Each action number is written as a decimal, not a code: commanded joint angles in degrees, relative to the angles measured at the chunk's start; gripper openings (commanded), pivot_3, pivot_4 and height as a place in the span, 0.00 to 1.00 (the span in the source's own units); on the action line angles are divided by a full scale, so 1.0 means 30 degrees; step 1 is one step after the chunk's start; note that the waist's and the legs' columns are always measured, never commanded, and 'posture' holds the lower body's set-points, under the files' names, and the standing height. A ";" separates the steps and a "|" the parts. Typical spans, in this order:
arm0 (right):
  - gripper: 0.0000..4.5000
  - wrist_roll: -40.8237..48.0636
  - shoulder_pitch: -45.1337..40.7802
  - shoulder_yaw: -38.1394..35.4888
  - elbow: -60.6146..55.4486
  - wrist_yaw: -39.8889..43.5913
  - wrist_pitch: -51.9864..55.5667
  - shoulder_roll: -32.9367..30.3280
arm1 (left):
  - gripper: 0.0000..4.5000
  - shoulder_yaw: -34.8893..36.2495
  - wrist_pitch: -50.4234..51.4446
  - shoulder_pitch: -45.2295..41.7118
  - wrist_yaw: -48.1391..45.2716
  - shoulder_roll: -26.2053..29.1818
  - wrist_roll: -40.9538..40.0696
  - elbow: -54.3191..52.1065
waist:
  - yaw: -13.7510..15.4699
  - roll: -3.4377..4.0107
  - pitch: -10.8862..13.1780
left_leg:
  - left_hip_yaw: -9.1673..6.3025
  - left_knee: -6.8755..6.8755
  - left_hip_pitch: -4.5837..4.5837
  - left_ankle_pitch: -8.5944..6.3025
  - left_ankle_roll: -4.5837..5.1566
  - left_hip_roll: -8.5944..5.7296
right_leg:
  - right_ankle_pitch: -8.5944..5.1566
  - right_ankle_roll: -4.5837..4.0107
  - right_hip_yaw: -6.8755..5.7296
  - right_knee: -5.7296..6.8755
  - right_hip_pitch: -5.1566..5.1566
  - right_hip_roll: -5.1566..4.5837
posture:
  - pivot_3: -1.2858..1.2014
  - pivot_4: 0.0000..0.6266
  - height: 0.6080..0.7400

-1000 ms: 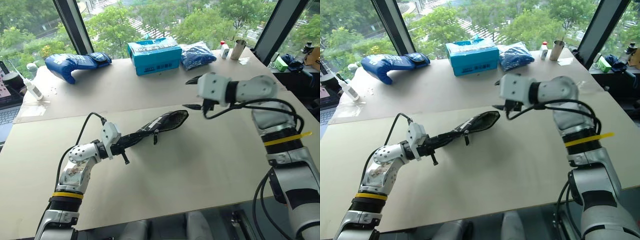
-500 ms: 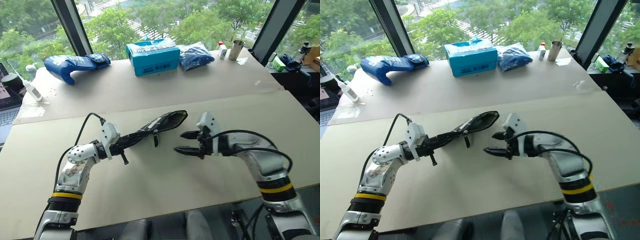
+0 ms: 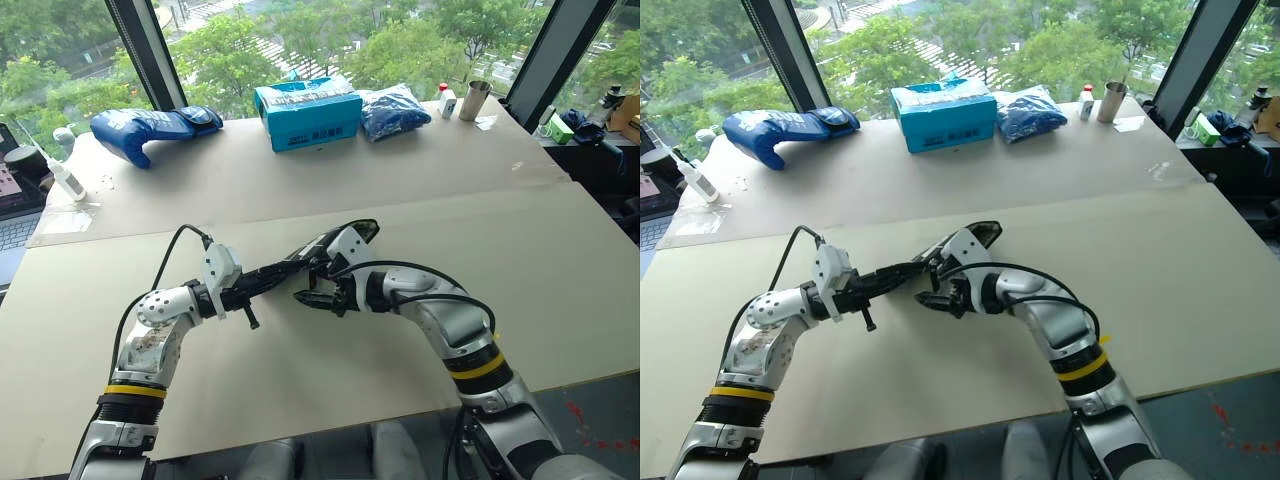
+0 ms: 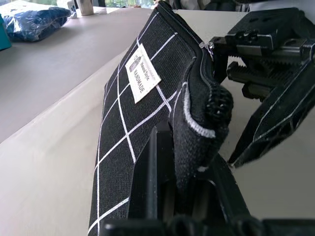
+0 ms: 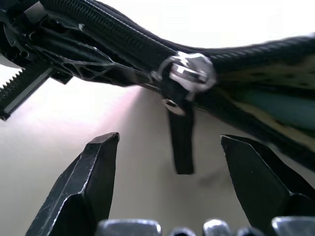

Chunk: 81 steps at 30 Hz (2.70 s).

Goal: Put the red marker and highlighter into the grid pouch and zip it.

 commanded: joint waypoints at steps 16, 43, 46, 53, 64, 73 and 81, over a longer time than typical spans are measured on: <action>0.00 0.1324 -0.0050 -0.1947 -0.1914 0.1658 -0.0186 -0.2604 | 0.00 0.0246 -0.0103 0.0092 0.0354 -0.0096 -0.0181 -0.0596 | -0.0008 0.0000 0.0000 | 0.0002 -0.0005 0.0000 0.0000 0.0001 -0.0001 | 0.0000 0.0000 -0.0002 -0.0004 0.0002 0.0000 | 0.52 0.24 1.00; 0.69 0.4166 0.0611 -0.5650 0.0582 0.8097 -0.0755 -1.0948 | 0.00 -0.0071 -0.0537 -0.0160 -0.1259 0.0659 -0.0011 -0.0358 | 0.0114 -0.0011 0.0006 | 0.0066 0.0000 -0.0011 -0.0007 0.0012 0.0014 | 0.0004 0.0007 0.0005 -0.0032 0.0019 -0.0003 | 0.52 0.24 1.00; 0.69 0.5144 0.0772 -0.6837 0.0400 0.8418 -0.0005 -1.1773 | 0.00 -0.0109 -0.0753 -0.0342 -0.2088 0.1113 -0.0036 -0.0096 | 0.0144 -0.0011 0.0006 | 0.0058 0.0006 -0.0014 -0.0012 0.0022 0.0008 | 0.0004 0.0008 0.0003 -0.0033 0.0021 -0.0003 | 0.52 0.24 1.00; 0.69 0.6936 0.4368 -0.9523 -0.3016 0.9098 0.0225 -1.3601 | 0.00 -0.1051 -0.2328 -0.1327 -0.4963 0.1397 -0.0005 0.0931 | 0.0276 -0.0012 0.0006 | 0.0115 -0.0005 -0.0012 -0.0014 0.0025 0.0020 | 0.0004 0.0008 -0.0026 -0.0031 0.0021 -0.0002 | 0.52 0.24 1.00; 0.69 0.7022 0.5824 -0.9839 -0.3903 0.6681 0.0222 -1.2880 | 0.00 -0.2169 -0.8085 -0.2870 -0.7291 0.0438 0.1541 0.6156 | 0.0321 -0.0017 0.0009 | 0.0221 0.0025 -0.0001 -0.0022 0.0039 0.0028 | 0.0016 0.0009 0.0002 -0.0026 0.0033 -0.0005 | 0.52 0.24 1.00; 0.70 0.6872 0.5776 -0.9793 -0.3459 0.6304 -0.0042 -1.3088 | 0.71 -0.1630 -0.9007 -0.3130 -0.6823 0.0364 0.1553 0.7048 | 0.0501 -0.0020 0.0011 | 0.0227 0.0082 -0.0017 -0.0043 0.0076 0.0028 | 0.0026 0.0021 0.0004 -0.0028 0.0043 -0.0006 | 0.52 0.24 1.00; 0.70 0.6248 0.5900 -1.0281 -0.1437 0.6657 -0.0856 -1.3803 | 0.94 0.0858 -0.2162 0.0558 -0.6612 0.4334 -0.1613 0.2568 | 0.0184 -0.0017 0.0011 | 0.0166 0.0078 -0.0006 -0.0068 0.0117 0.0106 | 0.0025 0.0023 0.0003 -0.0026 0.0033 0.0001 | 0.52 0.24 1.00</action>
